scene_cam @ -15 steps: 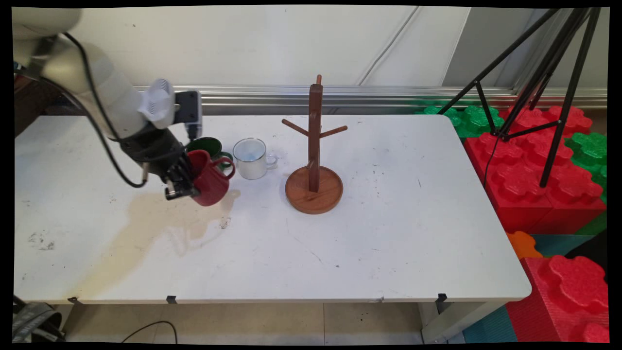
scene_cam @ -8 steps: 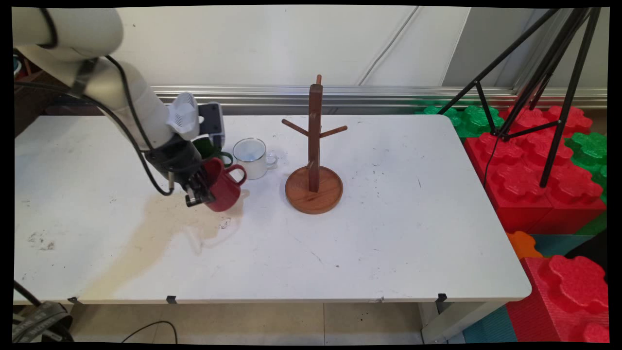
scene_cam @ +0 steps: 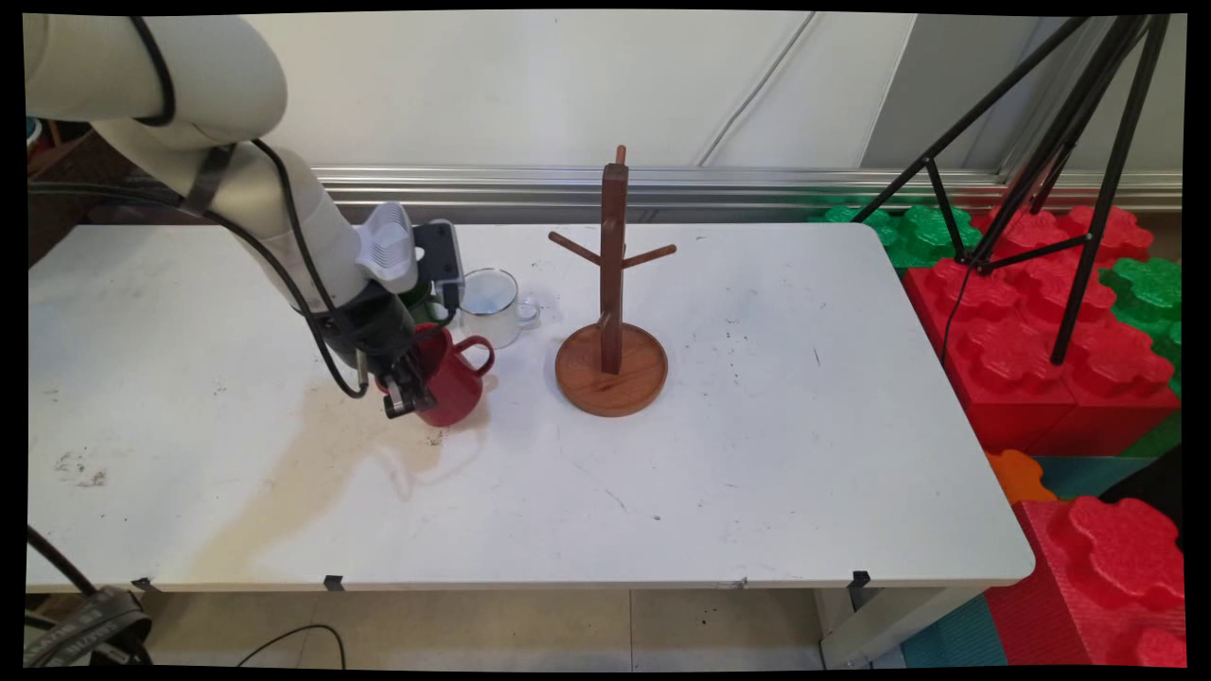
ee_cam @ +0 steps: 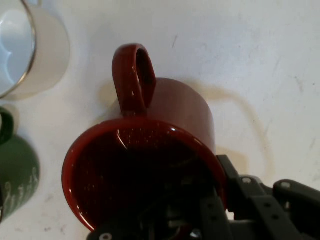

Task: Place the picked object on the table

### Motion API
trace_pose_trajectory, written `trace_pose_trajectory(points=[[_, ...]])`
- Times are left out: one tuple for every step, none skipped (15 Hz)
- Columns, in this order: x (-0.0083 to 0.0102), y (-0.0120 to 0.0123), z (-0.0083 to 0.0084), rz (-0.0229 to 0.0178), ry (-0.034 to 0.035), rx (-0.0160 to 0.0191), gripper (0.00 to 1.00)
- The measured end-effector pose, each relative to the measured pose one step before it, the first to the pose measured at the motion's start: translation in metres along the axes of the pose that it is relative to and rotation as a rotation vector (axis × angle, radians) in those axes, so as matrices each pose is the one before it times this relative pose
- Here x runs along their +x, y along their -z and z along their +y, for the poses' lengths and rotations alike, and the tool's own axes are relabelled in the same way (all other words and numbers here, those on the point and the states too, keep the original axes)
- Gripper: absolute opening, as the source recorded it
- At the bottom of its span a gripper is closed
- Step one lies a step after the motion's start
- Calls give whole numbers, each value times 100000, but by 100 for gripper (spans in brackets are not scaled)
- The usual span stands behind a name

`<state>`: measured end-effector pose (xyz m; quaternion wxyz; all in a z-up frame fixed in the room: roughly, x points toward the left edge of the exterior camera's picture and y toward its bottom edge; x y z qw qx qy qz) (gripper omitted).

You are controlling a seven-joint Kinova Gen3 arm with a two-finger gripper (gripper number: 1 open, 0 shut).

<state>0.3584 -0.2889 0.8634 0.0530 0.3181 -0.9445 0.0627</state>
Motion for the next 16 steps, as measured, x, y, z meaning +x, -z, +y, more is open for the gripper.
trace_pose_trajectory(points=[[151, -215, 106, -140, 122, -175, 0], [105, -138, 69, -94, 72, -131, 0], [142, -197, 95, -129, 80, -145, 0], [90, -122, 60, -67, 52, -98, 0], [140, -180, 79, -67, 74, -104, 0], [159, -197, 93, -64, 120, -173, 0], [153, -177, 68, -4, 174, -82, 0], [122, -144, 54, -2, 134, -83, 100], [132, -152, 61, 24, 175, -77, 100], [70, -80, 38, 27, 105, -73, 100], [100, -108, 58, 74, 194, -69, 100], [63, -67, 41, 70, 124, -77, 100], [84, -87, 66, 104, 134, -97, 100], [67, -80, 55, 150, 270, 5, 100], [51, -64, 55, 162, 303, -10, 100], [25, -33, 22, 226, 358, 102, 100]])
